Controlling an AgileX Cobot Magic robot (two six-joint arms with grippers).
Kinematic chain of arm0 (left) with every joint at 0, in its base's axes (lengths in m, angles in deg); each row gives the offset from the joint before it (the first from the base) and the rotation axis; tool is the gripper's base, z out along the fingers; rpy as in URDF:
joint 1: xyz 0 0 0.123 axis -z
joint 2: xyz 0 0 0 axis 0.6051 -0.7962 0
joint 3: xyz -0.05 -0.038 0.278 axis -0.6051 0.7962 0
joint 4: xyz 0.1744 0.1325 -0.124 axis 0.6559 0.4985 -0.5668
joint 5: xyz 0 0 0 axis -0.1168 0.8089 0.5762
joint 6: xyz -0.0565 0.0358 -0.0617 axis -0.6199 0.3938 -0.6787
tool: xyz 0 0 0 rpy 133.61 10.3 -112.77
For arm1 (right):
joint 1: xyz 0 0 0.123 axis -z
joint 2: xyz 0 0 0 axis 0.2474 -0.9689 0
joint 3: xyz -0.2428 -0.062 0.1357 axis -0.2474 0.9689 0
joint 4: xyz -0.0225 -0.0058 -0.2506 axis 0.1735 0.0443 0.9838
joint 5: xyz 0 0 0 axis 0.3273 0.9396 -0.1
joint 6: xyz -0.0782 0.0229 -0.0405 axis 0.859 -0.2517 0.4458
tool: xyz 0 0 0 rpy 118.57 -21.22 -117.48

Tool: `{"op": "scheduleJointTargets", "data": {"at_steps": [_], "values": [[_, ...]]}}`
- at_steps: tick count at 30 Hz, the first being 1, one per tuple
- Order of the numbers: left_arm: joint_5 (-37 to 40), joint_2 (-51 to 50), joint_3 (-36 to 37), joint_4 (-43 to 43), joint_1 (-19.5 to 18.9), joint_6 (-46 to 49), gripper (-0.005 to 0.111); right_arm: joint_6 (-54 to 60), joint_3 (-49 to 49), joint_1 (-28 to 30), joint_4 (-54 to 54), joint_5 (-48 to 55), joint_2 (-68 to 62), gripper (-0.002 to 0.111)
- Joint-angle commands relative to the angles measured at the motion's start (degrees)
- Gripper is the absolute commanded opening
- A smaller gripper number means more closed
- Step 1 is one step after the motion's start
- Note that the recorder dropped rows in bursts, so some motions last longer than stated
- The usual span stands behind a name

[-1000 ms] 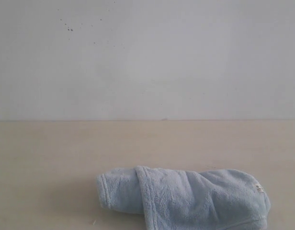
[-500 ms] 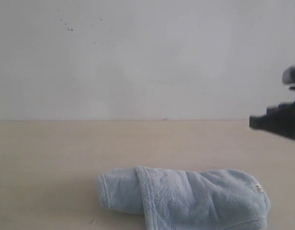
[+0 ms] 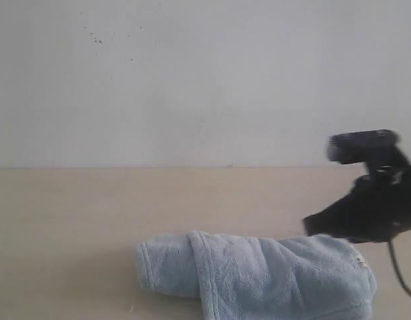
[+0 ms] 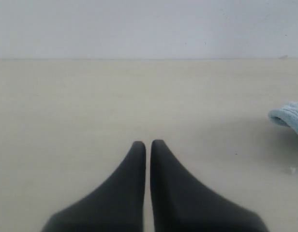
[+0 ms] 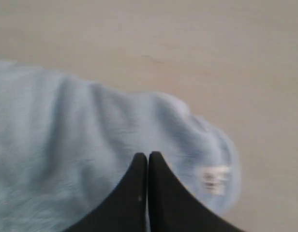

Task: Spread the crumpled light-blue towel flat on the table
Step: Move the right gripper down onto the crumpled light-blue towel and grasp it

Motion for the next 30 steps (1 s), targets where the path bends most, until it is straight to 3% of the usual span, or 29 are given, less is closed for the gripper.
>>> {"op": "scheduleJointTargets", "data": {"at_steps": [1, 4, 8, 13, 15, 24, 30], "values": [[-0.5, 0.2, 0.2, -0.6, 0.4, 0.1, 0.004, 14.9, -3.0, -15.4, -3.2, 6.1, -3.9, 0.0], [-0.5, 0.2, 0.2, -0.6, 0.4, 0.1, 0.004, 14.9, -3.0, -21.2, 0.3, 4.9, -7.4, 0.0], [-0.5, 0.2, 0.2, -0.6, 0.4, 0.1, 0.004, 14.9, -3.0, -23.3, 1.5, 5.1, -9.7, 0.006], [-0.5, 0.2, 0.2, -0.6, 0.4, 0.1, 0.004, 12.9, -3.0, -23.2, 1.6, 4.3, -11.4, 0.044], [-0.5, 0.2, 0.2, -0.6, 0.4, 0.1, 0.004, 10.5, -3.0, -23.2, 1.4, 3.1, -12.5, 0.052], [-0.5, 0.2, 0.2, -0.6, 0.4, 0.1, 0.004, 10.1, -3.0, -23.2, 1.3, -7.6, -17.8, 0.052], [-0.5, 0.2, 0.2, -0.6, 0.4, 0.1, 0.004, 10.1, -3.0, -23.3, -0.5, -7.6, -19.4, 0.052]]}}
